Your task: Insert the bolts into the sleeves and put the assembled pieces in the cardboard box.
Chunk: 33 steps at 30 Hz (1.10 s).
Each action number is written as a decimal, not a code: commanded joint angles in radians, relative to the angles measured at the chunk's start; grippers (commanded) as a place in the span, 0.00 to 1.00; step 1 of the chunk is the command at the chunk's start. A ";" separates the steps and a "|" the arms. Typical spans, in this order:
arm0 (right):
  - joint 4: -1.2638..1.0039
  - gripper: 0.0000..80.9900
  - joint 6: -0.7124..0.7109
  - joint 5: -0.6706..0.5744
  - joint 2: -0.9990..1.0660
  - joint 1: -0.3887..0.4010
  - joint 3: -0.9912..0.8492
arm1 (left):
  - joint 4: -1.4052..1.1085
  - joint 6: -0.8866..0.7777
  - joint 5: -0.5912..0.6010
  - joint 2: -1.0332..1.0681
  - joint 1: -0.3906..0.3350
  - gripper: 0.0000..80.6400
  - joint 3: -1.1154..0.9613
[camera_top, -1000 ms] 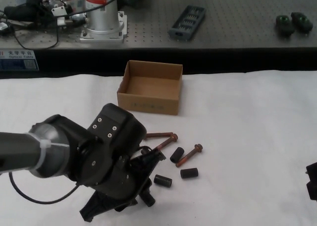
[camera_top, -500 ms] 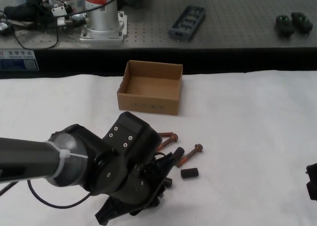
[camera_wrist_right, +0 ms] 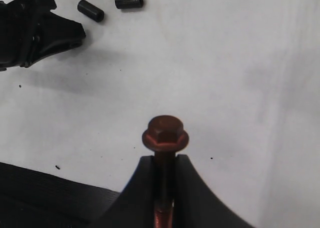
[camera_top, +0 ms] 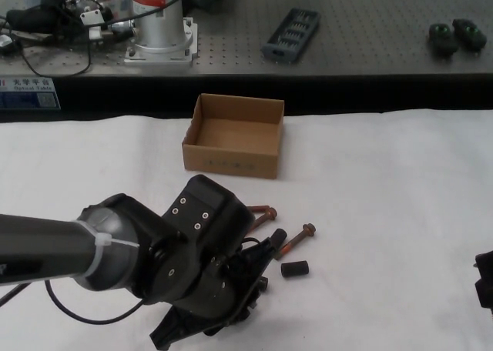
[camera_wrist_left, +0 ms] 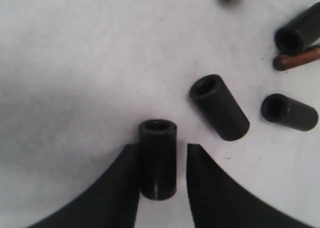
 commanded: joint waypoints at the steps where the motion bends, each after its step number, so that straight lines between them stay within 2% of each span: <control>1: -0.011 0.04 -0.009 -0.005 -0.008 -0.001 -0.001 | 0.091 -0.017 0.004 0.018 -0.008 0.30 0.000; 4: -0.010 0.04 -0.009 0.015 -0.008 -0.001 -0.001 | 0.112 -0.024 0.021 0.018 -0.008 0.24 0.000; 8: -0.010 0.04 -0.009 0.017 -0.008 -0.001 -0.003 | 0.116 -0.024 0.049 0.018 -0.008 0.01 0.000; 15: -0.010 0.04 -0.009 0.017 -0.008 -0.001 -0.003 | 0.116 0.010 0.099 0.018 -0.008 0.01 0.000; 18: -0.010 0.04 -0.009 0.017 -0.008 -0.001 -0.003 | 0.116 0.156 0.189 0.015 0.007 0.01 0.000; 23: -0.044 0.04 -0.009 0.017 -0.008 -0.001 -0.003 | 0.162 0.710 0.267 -0.044 0.014 0.01 0.000; 26: -0.112 0.04 -0.004 0.017 -0.005 -0.001 -0.003 | 0.237 0.940 0.267 -0.114 0.016 0.01 0.000; 29: -0.215 0.04 0.031 0.001 0.010 -0.001 -0.001 | 0.252 1.067 0.307 -0.193 0.021 0.01 0.019; 33: -0.357 0.04 0.099 -0.097 0.069 -0.001 -0.001 | 0.249 1.171 0.389 -0.304 0.035 0.01 0.040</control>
